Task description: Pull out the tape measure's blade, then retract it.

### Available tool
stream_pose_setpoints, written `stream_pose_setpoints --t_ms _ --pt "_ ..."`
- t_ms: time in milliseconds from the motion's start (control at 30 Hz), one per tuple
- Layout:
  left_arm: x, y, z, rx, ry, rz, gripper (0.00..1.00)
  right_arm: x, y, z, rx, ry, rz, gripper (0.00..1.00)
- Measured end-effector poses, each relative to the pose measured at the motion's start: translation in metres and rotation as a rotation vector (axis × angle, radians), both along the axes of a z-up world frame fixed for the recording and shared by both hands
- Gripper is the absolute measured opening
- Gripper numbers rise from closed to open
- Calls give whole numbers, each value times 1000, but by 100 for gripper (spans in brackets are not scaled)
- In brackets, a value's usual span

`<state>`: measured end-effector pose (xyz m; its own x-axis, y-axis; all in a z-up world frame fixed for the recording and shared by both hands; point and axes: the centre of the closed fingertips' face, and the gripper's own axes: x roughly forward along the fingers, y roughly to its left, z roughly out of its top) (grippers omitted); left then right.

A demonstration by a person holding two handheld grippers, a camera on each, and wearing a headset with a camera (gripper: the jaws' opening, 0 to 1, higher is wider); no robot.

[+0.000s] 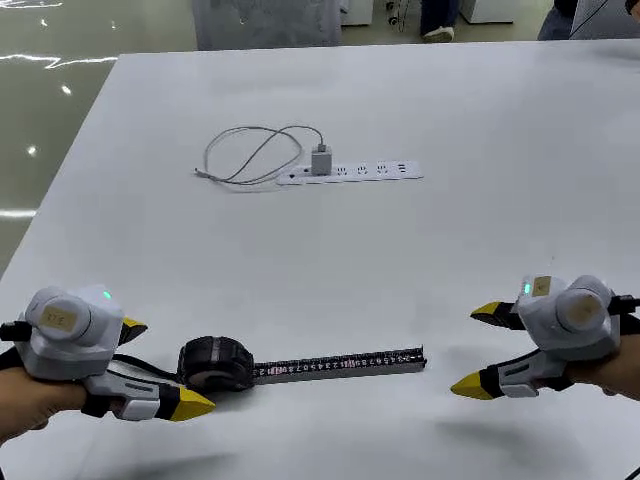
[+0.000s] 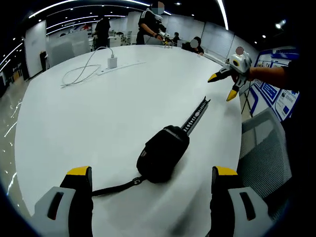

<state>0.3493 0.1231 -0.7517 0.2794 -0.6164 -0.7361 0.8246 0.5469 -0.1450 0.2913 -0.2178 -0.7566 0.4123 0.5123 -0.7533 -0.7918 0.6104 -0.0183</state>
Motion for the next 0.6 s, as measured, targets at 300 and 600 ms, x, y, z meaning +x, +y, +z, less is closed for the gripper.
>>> stream_pose_setpoints --t_ms 300,600 --pt "-13 11 -3 -40 -43 85 99 -21 -10 -9 32 16 -86 71" --pt "-20 21 0 -15 -97 78 99 -33 -18 -2 48 -24 -131 82"
